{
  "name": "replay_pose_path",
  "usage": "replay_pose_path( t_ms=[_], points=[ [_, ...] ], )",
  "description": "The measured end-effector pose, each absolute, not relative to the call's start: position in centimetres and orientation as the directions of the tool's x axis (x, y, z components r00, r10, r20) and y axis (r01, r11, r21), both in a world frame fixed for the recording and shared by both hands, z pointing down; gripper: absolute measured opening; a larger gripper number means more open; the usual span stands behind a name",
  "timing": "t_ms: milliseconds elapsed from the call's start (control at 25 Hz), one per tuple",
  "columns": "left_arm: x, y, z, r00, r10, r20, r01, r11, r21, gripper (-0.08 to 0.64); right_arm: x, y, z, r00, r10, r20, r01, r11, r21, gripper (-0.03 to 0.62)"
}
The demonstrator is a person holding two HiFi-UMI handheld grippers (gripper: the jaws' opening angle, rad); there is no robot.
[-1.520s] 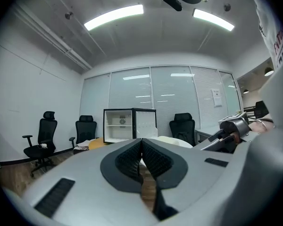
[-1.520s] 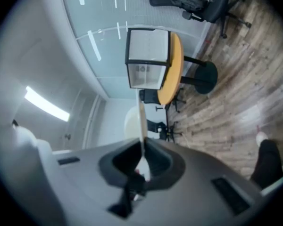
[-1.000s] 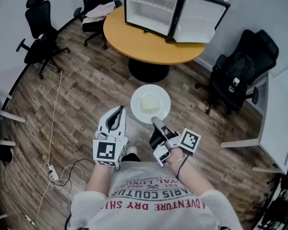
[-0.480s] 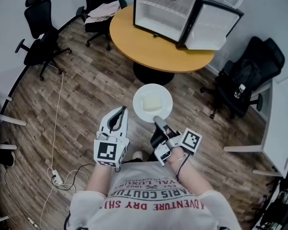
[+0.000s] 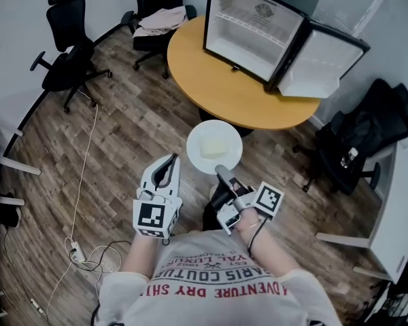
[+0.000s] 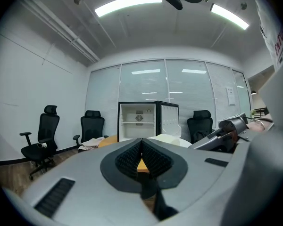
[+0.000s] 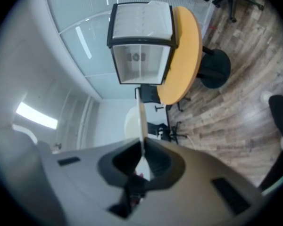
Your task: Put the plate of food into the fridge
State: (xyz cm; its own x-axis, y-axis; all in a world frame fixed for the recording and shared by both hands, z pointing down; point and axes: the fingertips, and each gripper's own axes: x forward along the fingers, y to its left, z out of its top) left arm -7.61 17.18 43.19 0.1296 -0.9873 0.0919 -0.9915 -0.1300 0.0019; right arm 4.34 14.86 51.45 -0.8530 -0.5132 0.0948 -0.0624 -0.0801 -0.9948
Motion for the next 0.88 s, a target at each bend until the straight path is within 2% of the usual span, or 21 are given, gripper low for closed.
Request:
replay_pose_path(
  t_ms=[280, 560, 880],
  points=[
    [-8.5, 7.5, 41.6, 0.079, -0.994, 0.072, -0.996, -0.081, -0.025, 0.029, 3.0, 4.8, 50.1, -0.884, -0.459, 0.086, -0.073, -0.046, -0.996, 0.038],
    [-7.8, -1.2, 41.4, 0.064, -0.996, 0.058, -0.998, -0.065, -0.022, 0.029, 3.7, -4.6, 49.4, -0.887, -0.456, 0.071, -0.07, -0.019, -0.997, 0.038],
    [-7.3, -8.4, 42.7, 0.111, -0.991, 0.078, -0.994, -0.112, -0.002, 0.029, 4.0, -11.5, 50.5, -0.869, -0.486, 0.088, -0.079, -0.04, -0.996, 0.038]
  ],
)
